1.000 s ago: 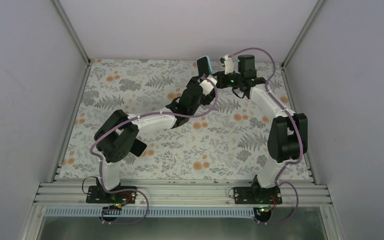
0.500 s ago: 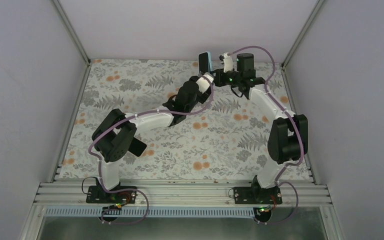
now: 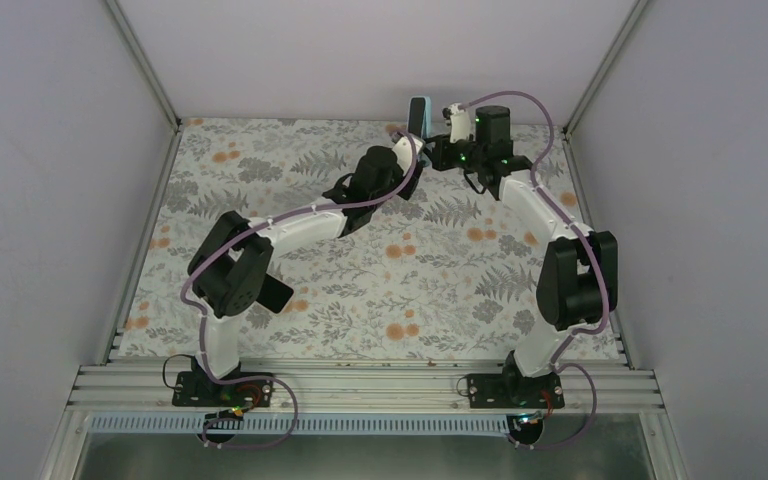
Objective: Take the phone out of the phone case
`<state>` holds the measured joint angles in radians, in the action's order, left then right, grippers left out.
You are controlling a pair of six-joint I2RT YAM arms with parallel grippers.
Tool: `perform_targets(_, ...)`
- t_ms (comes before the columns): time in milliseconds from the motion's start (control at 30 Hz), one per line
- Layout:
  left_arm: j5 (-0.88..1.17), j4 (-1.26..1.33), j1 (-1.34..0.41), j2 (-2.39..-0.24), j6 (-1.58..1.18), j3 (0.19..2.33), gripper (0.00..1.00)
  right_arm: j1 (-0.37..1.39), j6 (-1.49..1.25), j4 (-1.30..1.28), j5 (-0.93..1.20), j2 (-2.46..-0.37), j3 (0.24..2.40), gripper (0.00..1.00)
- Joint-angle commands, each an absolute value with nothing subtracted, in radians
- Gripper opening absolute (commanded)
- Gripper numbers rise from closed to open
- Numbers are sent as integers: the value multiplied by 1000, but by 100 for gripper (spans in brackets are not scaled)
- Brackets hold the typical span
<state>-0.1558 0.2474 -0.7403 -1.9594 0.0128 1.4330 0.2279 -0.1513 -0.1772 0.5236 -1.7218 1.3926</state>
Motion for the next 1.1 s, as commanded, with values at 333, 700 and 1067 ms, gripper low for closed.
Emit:
perform_targets(333,-505,194,-582,-2027,39,1481,64,258,-153,-239,689,-1612,1350,4)
perform_targets(700,-557,419,-583,-1970,216,1403,45,276,-156,-231,699,-1645,1325,4)
perform_targets(1067,-554,693,-583,-1887,425,1245,31,275,-138,-252,712,-1655,1326,4)
